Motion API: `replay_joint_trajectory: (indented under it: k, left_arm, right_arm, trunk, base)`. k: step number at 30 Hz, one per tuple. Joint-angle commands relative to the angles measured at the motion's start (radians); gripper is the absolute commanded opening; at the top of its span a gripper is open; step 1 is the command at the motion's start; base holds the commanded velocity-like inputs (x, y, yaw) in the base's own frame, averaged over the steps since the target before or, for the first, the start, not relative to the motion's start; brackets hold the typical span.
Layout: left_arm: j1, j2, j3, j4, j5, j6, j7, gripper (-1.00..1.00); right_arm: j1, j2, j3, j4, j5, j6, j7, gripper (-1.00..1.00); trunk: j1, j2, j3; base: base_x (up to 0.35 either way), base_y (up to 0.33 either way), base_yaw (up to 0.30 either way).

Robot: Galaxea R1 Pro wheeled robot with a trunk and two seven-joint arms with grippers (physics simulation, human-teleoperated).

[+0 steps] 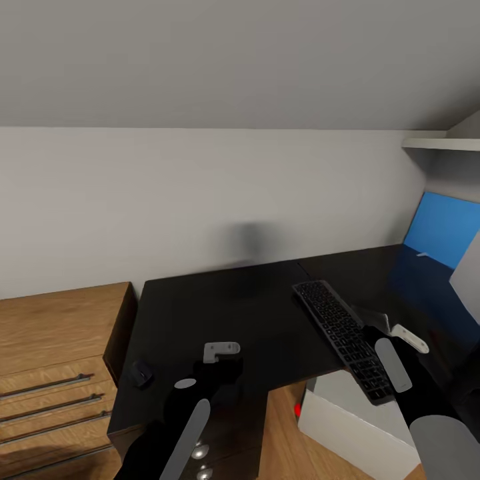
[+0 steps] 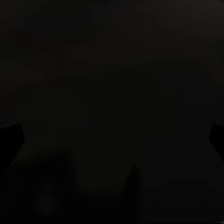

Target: In the bedroom, organize the workspace by keeping the computer under the desk, ensuring the monitor is on the desk, placing the keyboard on the desk next to the monitor, placing the mouse on the desk next to the keyboard, moving the folder from the swivel chair onto the desk next to the mouse, stacking the notebook on top of the folder with the pen on top of the notebook, and positioning the swivel chair next to the desk.

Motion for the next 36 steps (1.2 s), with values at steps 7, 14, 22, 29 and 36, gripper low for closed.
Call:
replay_joint_trajectory:
  k: [7, 14, 22, 29, 36]
  left_arm:
    - [-0.001, 0.000, -0.001, 0.000, 0.011, 0.002, 0.009, 1.00]
    - [-0.001, 0.000, -0.001, 0.000, 0.011, 0.002, 0.010, 1.00]
    - [-0.001, -0.001, -0.001, 0.005, 0.011, 0.003, 0.008, 1.00]
    - [-0.001, -0.003, -0.002, 0.009, 0.011, 0.003, 0.009, 1.00]
    - [-0.001, -0.003, -0.003, 0.009, 0.011, 0.003, 0.011, 1.00]
  right_arm:
    - [0.000, 0.001, 0.001, -0.002, -0.011, 0.004, -0.007, 1.00]
    - [0.000, 0.001, 0.003, -0.002, -0.011, 0.003, -0.007, 1.00]
    - [0.000, 0.001, 0.003, -0.002, -0.011, 0.003, -0.007, 1.00]
    - [0.000, 0.002, 0.005, -0.004, -0.009, 0.001, -0.007, 1.00]
    - [0.001, 0.005, 0.005, -0.027, -0.008, 0.002, -0.007, 1.00]
  trunk:
    - [0.000, -0.001, -0.001]
    - [0.000, -0.001, -0.001]
    - [0.000, -0.001, -0.001]
    - [-0.019, 0.034, 0.014]
    - [-0.046, 0.083, 0.036]
  base:
    - [-0.042, 0.017, 0.000]
    - [-0.106, 0.040, 0.000]
    - [-0.045, 0.013, 0.000]
    - [-0.002, 0.001, 0.000]
    - [0.000, 0.000, 0.000]
